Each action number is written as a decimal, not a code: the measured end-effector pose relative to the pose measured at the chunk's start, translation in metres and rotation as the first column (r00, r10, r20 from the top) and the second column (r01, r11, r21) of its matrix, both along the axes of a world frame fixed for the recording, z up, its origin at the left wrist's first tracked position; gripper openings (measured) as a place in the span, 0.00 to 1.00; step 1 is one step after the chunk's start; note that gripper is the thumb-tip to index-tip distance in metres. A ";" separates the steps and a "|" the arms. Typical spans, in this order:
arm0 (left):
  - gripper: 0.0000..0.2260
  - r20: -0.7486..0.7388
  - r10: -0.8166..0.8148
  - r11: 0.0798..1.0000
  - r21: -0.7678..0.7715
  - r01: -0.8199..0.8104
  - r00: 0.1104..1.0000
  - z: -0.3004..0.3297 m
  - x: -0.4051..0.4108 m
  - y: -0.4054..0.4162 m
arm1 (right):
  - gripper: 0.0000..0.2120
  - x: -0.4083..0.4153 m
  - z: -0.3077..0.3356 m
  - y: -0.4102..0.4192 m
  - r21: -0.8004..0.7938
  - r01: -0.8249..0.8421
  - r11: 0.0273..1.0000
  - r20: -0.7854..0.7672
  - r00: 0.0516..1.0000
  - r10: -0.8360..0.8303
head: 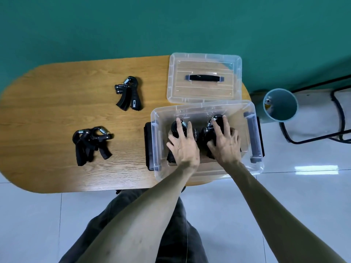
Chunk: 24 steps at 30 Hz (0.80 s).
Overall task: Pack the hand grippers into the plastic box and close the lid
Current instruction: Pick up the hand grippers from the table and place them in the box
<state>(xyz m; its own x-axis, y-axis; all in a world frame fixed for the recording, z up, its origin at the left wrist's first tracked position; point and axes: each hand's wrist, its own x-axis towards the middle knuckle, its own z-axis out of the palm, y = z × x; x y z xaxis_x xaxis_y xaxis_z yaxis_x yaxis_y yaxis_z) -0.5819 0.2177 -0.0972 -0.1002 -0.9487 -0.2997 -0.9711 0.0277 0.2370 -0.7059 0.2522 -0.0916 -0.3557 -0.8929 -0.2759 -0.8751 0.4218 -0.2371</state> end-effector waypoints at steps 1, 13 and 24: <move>0.32 -0.016 -0.008 1.000 0.005 0.008 1.000 0.002 0.002 0.000 | 0.35 0.001 0.002 -0.001 0.015 0.004 1.000 -0.016 1.000 -0.004; 0.18 -0.147 -0.278 0.923 -0.313 0.222 0.949 0.064 0.055 -0.054 | 0.20 0.052 0.068 -0.051 -0.245 -0.058 0.968 -0.107 0.994 0.032; 0.18 -0.164 -0.242 0.948 -0.250 0.197 0.956 0.084 0.190 -0.103 | 0.23 0.163 0.096 -0.116 -0.173 -0.295 0.940 -0.162 0.950 0.268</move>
<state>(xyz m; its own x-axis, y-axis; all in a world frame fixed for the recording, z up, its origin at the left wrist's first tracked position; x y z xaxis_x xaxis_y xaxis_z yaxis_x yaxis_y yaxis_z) -0.3919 0.1147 -0.0130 -0.3473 -0.9372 -0.0326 -0.8723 0.3101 0.3782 -0.5430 0.1367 0.0046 -0.1039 -0.9930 -0.0557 -0.9805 0.1116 -0.1619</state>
